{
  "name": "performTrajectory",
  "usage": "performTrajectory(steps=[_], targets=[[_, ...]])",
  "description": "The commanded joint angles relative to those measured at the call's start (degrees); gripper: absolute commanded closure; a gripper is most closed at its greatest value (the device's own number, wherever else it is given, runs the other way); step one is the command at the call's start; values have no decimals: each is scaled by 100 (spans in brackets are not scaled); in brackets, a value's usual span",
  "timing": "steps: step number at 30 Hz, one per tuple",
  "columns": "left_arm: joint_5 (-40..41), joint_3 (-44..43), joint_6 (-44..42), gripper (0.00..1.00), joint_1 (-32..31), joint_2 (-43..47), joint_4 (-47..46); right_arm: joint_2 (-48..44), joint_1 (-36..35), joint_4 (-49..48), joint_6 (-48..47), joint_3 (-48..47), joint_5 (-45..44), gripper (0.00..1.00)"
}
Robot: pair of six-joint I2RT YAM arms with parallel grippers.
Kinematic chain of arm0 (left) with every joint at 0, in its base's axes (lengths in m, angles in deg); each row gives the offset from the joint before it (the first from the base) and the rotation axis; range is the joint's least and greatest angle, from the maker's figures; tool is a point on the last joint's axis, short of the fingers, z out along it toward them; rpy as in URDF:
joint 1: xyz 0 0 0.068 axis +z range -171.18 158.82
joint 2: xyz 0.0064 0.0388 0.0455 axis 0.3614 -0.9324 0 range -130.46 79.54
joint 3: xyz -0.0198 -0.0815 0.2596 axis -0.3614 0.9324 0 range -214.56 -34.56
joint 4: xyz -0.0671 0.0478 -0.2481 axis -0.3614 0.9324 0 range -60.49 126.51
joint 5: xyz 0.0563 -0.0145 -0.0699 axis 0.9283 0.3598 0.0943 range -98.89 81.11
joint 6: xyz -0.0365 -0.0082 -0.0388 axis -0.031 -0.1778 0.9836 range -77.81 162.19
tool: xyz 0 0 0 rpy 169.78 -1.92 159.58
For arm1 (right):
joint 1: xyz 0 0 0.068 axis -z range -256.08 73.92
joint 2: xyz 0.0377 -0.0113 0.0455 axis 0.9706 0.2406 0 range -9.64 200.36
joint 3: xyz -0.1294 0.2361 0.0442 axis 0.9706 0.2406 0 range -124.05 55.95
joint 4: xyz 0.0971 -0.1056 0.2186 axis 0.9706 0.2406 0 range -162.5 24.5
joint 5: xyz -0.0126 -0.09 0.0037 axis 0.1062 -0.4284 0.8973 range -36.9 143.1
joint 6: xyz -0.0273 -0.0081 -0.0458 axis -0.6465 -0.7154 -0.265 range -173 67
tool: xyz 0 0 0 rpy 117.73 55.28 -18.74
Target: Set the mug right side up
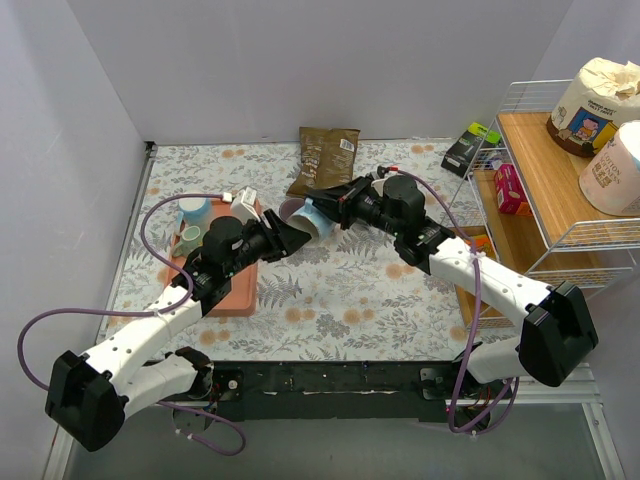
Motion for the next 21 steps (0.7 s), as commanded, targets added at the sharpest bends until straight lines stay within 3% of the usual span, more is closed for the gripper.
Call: performTrajectory(steps=[1,8,11,12,13,16,21], targets=[[511,-191,2,59,-12,4,-142,-331,-45,-971,344,-217,58,99],[599,-191,222,72,-3,-102,-310,-445,-53,-1103,388,-85,14,99],[678,-200,214,88,-3,-75,-222,-498,-53,-1024,266,-58,22,99],[722,-226,196,100,6,-40,-143,-542,-62,-589,-74,-128,-73,99],[757,-252,187,100,-3,-40,-56,-585,-80,-254,-287,-224,-153,99],[872,-498,47,100,-3,-84,365,-709,-124,583,-1025,-462,-460,88],[1065,-1034,-217,100,-3,-207,1357,-770,-124,1866,-1799,-604,-759,60]])
